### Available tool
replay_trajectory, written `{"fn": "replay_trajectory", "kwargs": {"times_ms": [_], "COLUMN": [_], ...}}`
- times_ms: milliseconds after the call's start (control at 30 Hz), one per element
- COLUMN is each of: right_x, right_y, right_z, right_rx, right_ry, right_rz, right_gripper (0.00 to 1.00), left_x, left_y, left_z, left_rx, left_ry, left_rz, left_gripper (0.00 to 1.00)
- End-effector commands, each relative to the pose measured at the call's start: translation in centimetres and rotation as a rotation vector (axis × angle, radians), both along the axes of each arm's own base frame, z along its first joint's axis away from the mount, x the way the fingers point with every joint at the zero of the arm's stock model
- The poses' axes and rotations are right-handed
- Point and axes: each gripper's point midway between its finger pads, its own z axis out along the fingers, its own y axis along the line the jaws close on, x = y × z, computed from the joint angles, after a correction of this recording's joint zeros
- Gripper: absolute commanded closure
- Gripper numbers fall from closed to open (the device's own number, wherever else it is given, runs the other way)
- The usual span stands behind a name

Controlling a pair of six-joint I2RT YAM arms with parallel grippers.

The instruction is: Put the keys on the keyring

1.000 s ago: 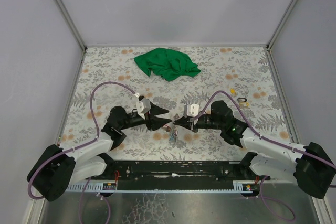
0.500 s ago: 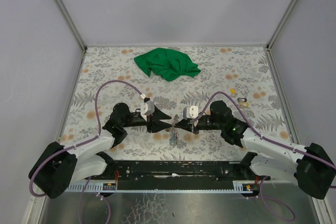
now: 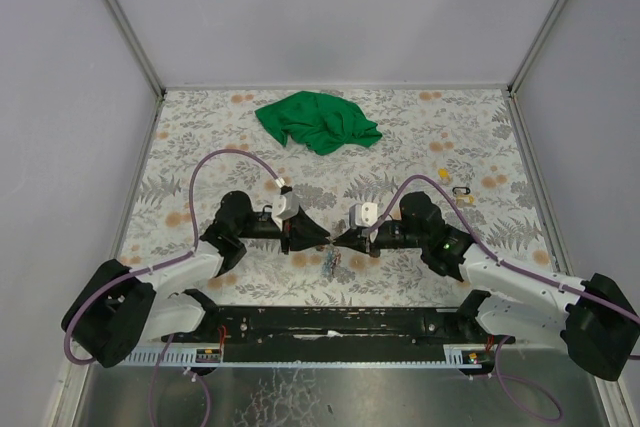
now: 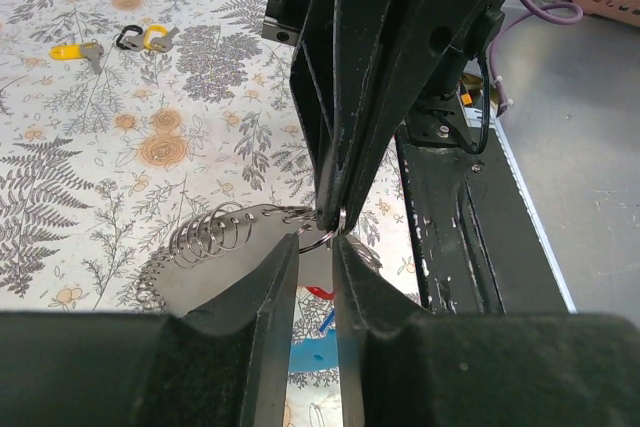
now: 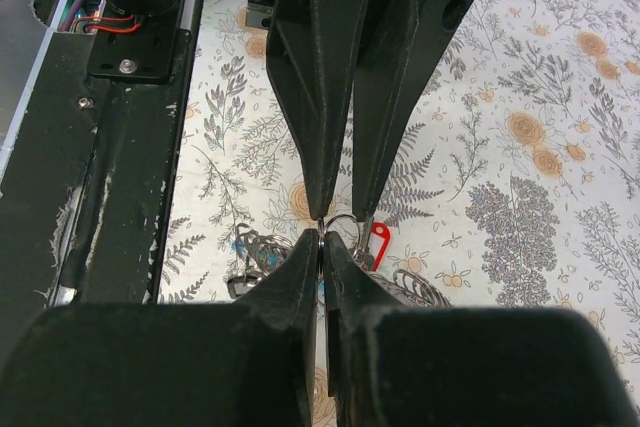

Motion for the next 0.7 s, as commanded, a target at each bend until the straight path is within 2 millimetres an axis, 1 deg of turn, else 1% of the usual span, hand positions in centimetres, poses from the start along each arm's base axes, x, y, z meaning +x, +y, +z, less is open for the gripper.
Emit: {"fn": "replay_trajectory", "kwargs": {"times_ms": [0,100,233,367,667], "right_x": [0.2,0.2,0.1,0.0,-0.2], "right_y": [0.9,0.7,0.6,0.6,0.8], "right_z": [4.8,4.7,4.7,5.0,5.0], "right_rx": [0.11,0.104,0.098,0.098,0.096], "right_ry": [-0.099,-0.103,-0.102,-0.106,-0.097], "right_rz": [0.037,0.033,0.034,0.042,0.063], "right_gripper": [0.94,0.94,0.94,0.94,0.94], "left_x": [0.3,0.5,0.7,0.8,0.4], "left_y": [-0.3,-0.1,0.0,-0.1,-0.3], "left_z": [0.7,0.3,0.3,0.2,1.3], "left_rx": [-0.008,0.013,0.016,0.02,-0.021], "left_ry": [-0.022,-0.025,-0.039,-0.031,-0.036], "left_rz": [-0.024,-0.004,0.014,0.011,-0.018], "left_gripper": [0.82,0.81,0.8,0.76,0.67]}}
